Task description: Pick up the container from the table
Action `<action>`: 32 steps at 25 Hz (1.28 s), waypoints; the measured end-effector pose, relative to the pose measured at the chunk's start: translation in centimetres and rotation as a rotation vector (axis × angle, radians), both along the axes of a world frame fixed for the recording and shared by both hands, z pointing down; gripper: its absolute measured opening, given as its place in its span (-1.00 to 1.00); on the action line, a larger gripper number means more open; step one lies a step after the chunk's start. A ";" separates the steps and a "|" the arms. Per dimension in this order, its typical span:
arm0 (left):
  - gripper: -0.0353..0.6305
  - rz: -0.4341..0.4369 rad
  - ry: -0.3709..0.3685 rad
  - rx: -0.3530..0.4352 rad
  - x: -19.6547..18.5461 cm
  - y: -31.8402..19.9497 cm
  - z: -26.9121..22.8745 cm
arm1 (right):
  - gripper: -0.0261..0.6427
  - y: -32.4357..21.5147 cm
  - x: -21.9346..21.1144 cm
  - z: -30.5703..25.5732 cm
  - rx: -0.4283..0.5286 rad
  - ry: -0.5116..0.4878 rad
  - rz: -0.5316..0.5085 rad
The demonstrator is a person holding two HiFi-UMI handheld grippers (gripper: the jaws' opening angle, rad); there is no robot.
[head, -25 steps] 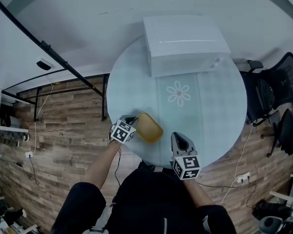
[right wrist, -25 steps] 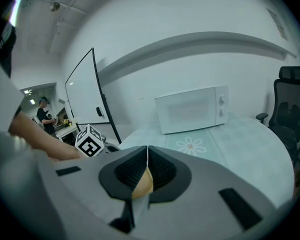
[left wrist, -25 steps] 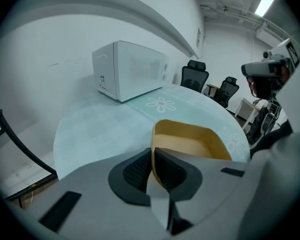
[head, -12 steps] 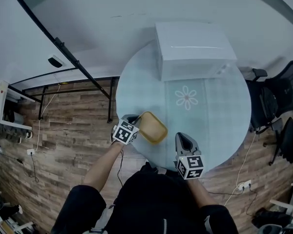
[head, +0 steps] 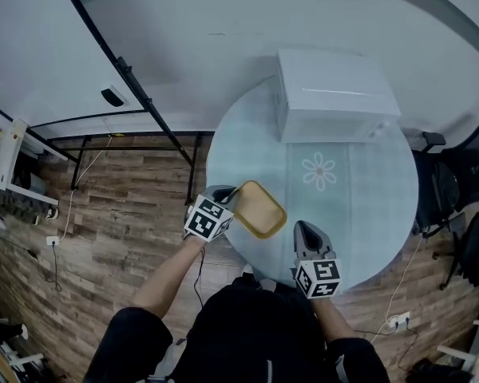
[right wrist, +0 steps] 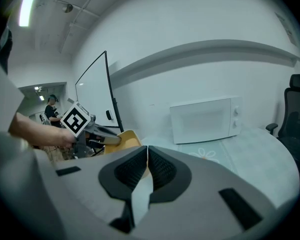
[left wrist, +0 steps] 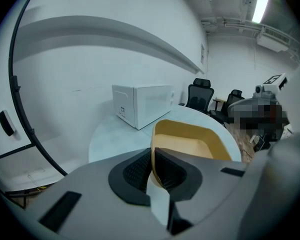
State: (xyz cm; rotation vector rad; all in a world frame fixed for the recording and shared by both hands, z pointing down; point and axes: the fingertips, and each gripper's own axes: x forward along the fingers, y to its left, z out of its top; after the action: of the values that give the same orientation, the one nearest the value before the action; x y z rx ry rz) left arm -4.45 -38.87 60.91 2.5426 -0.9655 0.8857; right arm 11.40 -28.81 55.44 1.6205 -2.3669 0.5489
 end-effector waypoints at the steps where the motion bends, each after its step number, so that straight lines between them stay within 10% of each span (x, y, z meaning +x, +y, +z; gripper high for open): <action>1: -0.82 -0.001 0.005 0.009 -0.2 0.1 -0.5 | -0.85 0.0 -0.1 -0.1 0.003 0.001 0.000; 32: -0.82 -0.008 0.042 0.079 -1.5 -0.4 -4.5 | -0.85 -0.8 -1.1 -1.5 0.048 0.054 -0.013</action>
State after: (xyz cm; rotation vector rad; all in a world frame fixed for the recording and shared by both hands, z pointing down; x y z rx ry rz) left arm -5.93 -39.22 56.36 2.6100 -1.0162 0.8034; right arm 10.32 -29.62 53.94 1.6177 -2.3665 0.4436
